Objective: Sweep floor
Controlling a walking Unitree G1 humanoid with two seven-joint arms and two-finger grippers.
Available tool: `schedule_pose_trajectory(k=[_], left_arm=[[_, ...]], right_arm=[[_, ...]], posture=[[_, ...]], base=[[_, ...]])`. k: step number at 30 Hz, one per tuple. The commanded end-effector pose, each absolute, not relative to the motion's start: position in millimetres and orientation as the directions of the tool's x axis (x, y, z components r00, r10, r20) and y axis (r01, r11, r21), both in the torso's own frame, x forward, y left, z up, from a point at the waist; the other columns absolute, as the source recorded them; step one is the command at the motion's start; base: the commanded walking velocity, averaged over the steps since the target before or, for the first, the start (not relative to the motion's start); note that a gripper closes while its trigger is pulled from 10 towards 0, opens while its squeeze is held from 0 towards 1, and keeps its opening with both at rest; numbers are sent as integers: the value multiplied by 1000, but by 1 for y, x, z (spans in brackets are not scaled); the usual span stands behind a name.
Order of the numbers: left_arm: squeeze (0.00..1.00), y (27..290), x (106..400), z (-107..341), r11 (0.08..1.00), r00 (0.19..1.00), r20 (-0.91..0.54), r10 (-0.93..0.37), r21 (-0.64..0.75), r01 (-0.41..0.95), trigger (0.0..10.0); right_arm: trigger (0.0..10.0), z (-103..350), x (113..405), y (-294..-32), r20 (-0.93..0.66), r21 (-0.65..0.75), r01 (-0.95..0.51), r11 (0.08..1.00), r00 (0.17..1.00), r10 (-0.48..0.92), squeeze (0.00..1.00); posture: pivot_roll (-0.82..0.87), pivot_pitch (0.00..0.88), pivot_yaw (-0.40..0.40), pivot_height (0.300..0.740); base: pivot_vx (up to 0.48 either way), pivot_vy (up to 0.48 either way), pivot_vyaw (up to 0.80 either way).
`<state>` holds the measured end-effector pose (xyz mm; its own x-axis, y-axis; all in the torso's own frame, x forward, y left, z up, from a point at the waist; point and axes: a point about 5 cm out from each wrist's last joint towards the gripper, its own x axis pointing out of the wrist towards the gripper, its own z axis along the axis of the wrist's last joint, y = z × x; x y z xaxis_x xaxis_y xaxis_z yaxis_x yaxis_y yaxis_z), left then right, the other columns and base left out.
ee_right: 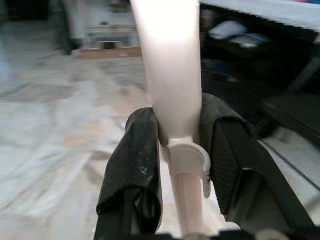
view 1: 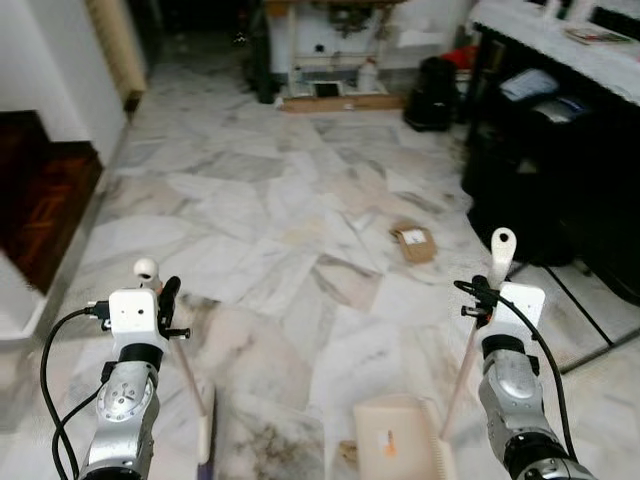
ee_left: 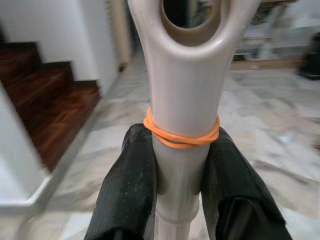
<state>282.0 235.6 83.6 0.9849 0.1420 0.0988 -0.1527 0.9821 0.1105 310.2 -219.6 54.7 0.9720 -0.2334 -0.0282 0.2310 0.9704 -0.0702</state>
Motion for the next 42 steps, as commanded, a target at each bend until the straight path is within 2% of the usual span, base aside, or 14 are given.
schedule_pose_trajectory(k=[1, 17, 25, 33, 39, 42], left_arm=[[0, 239, 285, 93, 978, 979, 134, 154, 121, -171, 10000], [0, 239, 286, 94, 977, 978, 138, 158, 124, -175, 10000], [0, 238, 286, 93, 977, 978, 138, 158, 123, -175, 10000], [0, 238, 286, 94, 977, 977, 140, 158, 123, -176, 10000], [0, 238, 285, 92, 977, 978, 136, 159, 124, -176, 10000], [0, 239, 284, 92, 976, 978, 133, 161, 125, -178, 10000]], right_arm=[[10000, 72, 319, -216, 52, -51, 222, 974, 974, -220, 0], [10000, 73, 320, -216, 55, -81, 207, 975, 978, -203, 0], [10000, 74, 322, -213, 58, -84, 192, 978, 981, -187, 0], [10000, 74, 322, -212, 57, -83, 186, 979, 982, -182, 0], [10000, 73, 321, -209, 56, -83, 183, 980, 982, -179, 0], [10000, 73, 321, -208, 57, -73, 181, 981, 983, -177, 0]], posture=[[53, 0, -21, 740], [52, 0, -21, 740], [54, 0, -27, 740], [54, 0, -27, 740], [56, 0, -26, 740], [57, 0, -25, 740]], base=[[300, 0, 0], [304, 0, 0], [302, 0, 739], [303, 0, 0], [301, 0, 745], [303, 0, 0]])
